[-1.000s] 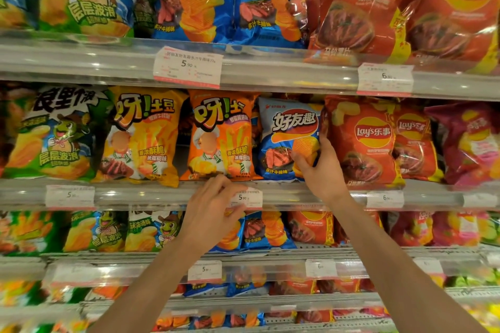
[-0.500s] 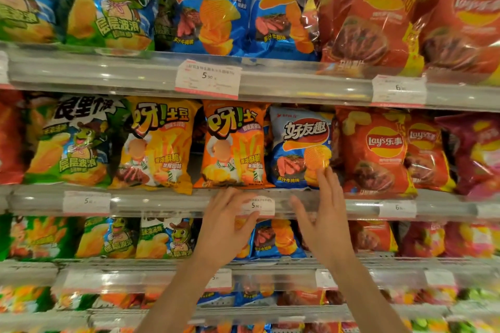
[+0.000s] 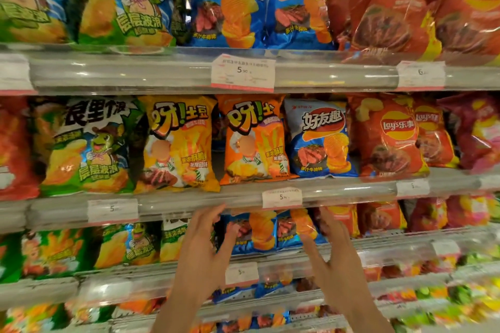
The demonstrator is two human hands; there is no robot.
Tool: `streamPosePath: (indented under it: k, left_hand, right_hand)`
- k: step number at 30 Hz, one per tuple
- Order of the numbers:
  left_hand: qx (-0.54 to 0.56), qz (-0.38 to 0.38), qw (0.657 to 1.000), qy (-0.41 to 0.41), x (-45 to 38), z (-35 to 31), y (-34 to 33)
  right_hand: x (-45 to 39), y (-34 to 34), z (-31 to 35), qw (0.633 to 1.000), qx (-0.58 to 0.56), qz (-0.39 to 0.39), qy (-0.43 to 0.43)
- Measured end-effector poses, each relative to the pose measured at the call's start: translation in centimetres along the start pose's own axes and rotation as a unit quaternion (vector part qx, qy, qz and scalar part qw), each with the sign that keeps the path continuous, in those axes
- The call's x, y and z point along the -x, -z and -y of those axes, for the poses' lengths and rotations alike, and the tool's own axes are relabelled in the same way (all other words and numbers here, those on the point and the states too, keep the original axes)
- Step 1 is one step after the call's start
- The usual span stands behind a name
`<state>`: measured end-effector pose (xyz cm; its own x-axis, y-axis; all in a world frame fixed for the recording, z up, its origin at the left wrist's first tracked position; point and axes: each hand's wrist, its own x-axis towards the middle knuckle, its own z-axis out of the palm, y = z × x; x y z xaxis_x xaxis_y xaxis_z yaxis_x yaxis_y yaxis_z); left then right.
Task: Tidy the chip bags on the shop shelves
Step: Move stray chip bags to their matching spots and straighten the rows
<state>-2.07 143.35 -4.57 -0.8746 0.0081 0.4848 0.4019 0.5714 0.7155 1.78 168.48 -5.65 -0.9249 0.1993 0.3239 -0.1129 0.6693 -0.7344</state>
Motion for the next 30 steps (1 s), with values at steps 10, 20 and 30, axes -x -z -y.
streamPosePath:
  k: [10, 20, 30]
  left_hand:
    - [-0.004, 0.01, 0.996, -0.088, -5.0, -3.4, 2.0]
    - [-0.089, 0.054, 0.995, -0.007, -12.8, -7.0, 0.8]
    - [-0.033, 0.077, 0.995, 0.053, -14.2, -7.0, -0.3]
  right_hand:
    - [-5.3, 3.0, 4.6, 0.994, 0.034, -0.077, 0.067]
    - [-13.5, 2.2, 9.7, 0.99, 0.104, -0.006, 0.098]
    - [-15.7, 0.1, 9.1, 0.994, -0.045, 0.101, 0.004]
